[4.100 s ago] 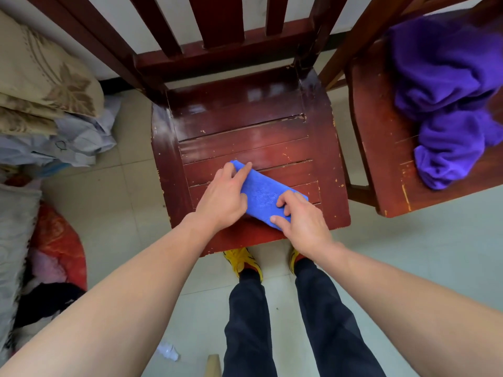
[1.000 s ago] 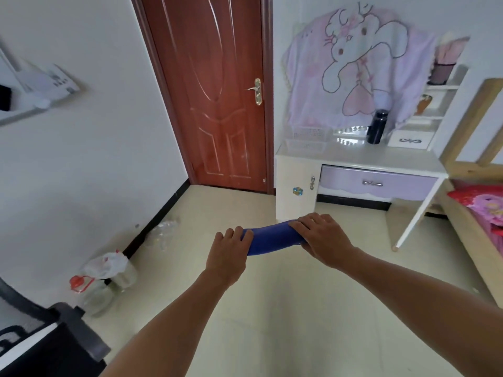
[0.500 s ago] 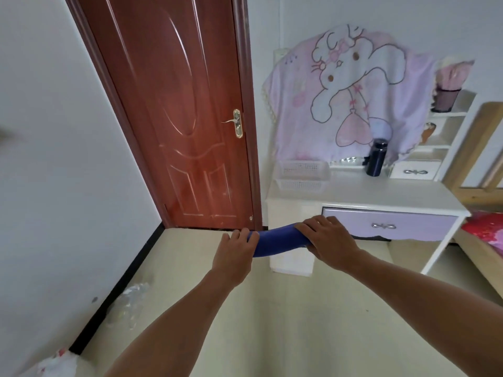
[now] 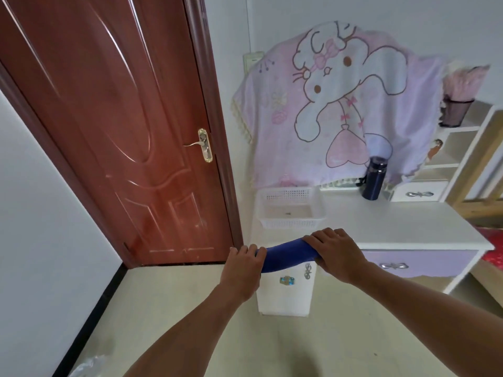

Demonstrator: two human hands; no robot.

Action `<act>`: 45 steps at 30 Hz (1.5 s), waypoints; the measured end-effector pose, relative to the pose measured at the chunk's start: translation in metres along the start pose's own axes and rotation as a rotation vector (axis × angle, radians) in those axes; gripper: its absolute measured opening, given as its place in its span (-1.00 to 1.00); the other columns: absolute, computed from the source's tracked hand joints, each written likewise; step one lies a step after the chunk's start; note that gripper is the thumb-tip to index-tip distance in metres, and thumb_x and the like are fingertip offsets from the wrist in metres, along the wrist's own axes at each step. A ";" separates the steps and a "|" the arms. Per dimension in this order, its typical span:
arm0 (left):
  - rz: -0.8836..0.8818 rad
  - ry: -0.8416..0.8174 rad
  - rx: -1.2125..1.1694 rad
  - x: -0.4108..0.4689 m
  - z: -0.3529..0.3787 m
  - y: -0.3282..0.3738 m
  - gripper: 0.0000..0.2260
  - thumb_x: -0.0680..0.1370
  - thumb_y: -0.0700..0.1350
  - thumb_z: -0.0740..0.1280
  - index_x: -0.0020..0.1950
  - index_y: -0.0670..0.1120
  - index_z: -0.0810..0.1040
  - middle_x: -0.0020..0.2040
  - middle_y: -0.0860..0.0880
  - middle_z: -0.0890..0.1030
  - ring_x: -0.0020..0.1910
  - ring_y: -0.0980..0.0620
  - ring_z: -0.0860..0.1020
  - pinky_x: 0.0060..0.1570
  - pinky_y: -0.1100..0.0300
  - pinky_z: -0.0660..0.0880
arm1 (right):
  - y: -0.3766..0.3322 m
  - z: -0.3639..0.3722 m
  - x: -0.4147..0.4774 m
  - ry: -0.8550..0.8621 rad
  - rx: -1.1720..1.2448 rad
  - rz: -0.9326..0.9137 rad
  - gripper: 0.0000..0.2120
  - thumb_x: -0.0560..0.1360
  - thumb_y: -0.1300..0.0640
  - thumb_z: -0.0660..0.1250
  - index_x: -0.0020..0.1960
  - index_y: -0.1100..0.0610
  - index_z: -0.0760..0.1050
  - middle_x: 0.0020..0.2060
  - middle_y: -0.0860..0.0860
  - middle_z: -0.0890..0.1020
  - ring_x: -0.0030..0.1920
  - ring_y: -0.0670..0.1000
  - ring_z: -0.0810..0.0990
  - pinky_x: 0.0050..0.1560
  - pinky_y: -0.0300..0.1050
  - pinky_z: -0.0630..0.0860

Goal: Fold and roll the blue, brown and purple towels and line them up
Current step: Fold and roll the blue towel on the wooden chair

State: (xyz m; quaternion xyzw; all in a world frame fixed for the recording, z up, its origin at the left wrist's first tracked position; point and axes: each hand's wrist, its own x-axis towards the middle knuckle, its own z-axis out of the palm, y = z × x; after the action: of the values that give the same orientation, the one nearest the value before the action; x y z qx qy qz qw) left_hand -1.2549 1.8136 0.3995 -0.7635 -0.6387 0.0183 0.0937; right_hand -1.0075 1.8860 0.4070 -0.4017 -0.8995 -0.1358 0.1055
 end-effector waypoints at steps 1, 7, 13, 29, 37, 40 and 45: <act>0.001 0.007 -0.007 0.025 0.007 -0.006 -0.58 0.52 -0.11 0.27 0.36 -0.08 0.28 0.21 -0.08 0.50 0.11 -0.09 0.48 0.14 0.04 0.38 | 0.016 0.013 0.020 0.000 0.007 -0.001 -0.56 0.26 0.10 0.55 0.12 0.07 0.57 -0.09 0.00 0.67 -0.16 0.07 0.63 -0.13 -0.01 0.56; -0.058 -0.021 -0.193 0.137 0.037 -0.034 -0.63 0.52 -0.05 0.28 0.31 -0.04 0.35 0.15 -0.01 0.51 0.07 -0.02 0.48 0.10 0.12 0.41 | 0.092 0.069 0.122 -0.096 0.126 -0.017 -0.59 0.37 0.09 0.44 0.21 0.05 0.51 0.04 0.00 0.64 -0.03 0.08 0.61 0.01 -0.03 0.51; -0.257 -0.133 -0.614 0.206 0.074 -0.051 -0.71 0.45 -0.13 0.35 0.14 -0.07 0.42 0.09 -0.02 0.47 -0.06 0.02 0.52 -0.07 0.20 0.50 | 0.133 0.118 0.211 -0.334 0.307 0.027 -0.62 0.40 -0.02 0.35 0.20 -0.09 0.43 0.06 -0.11 0.59 0.07 -0.03 0.51 0.11 -0.12 0.39; -0.440 -0.440 -1.042 0.363 0.163 -0.099 -0.65 0.40 -0.07 0.42 0.12 -0.11 0.44 0.02 -0.05 0.60 -0.08 -0.02 0.58 -0.09 0.13 0.57 | 0.182 0.219 0.386 -0.460 0.983 0.681 -0.79 0.41 0.24 0.32 0.02 0.13 0.61 -0.14 0.05 0.63 -0.14 0.06 0.58 -0.19 -0.08 0.53; -0.501 -0.593 -0.946 0.380 0.191 -0.091 -0.56 0.49 0.04 0.35 0.28 -0.06 0.30 0.13 -0.04 0.56 0.00 -0.04 0.57 -0.11 0.18 0.48 | 0.180 0.294 0.416 -0.647 0.822 0.509 -0.79 0.45 0.24 0.31 0.06 0.18 0.60 -0.09 0.06 0.62 -0.06 0.10 0.57 -0.12 -0.12 0.46; -0.471 -0.563 -0.793 0.382 0.191 -0.084 -0.64 0.55 0.00 0.28 0.29 -0.05 0.32 0.14 -0.04 0.53 -0.01 0.00 0.54 -0.05 0.17 0.48 | 0.177 0.319 0.427 -0.758 0.769 0.416 -0.77 0.46 0.23 0.32 0.09 0.19 0.61 -0.03 0.10 0.64 -0.03 0.12 0.57 -0.05 -0.04 0.52; -0.216 -0.466 -0.547 0.378 0.194 -0.074 -0.75 0.61 -0.06 0.18 0.27 -0.07 0.39 0.25 -0.09 0.41 0.12 -0.05 0.47 0.12 0.08 0.47 | 0.161 0.350 0.425 -0.768 0.654 0.362 -0.76 0.52 0.17 0.25 0.15 0.12 0.58 0.03 0.10 0.65 -0.03 0.11 0.57 -0.09 -0.08 0.48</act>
State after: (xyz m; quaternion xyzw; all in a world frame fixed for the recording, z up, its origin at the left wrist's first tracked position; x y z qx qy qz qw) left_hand -1.2857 2.2191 0.2563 -0.6639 -0.7010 0.0102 -0.2603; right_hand -1.1929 2.3990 0.2308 -0.5172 -0.7851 0.3288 -0.0898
